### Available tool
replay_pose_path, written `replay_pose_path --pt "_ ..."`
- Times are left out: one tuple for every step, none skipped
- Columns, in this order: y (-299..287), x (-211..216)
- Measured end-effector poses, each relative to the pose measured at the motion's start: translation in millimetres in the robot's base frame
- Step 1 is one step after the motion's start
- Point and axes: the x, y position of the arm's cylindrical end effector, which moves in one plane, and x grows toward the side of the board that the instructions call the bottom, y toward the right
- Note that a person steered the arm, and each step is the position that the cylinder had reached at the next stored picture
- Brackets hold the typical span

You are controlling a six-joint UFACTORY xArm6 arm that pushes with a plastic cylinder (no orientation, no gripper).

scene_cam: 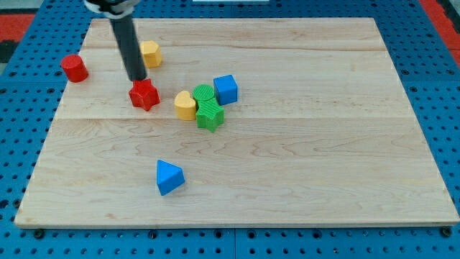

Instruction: Separate the yellow hexagon and the red star

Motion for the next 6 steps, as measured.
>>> replay_pose_path --pt "-5.1 36.5" --pt "12.2 36.2" --pt "67.2 34.3" --pt "15.4 1.9" --pt "-31.5 -38.0" --pt "-22.2 -83.9"
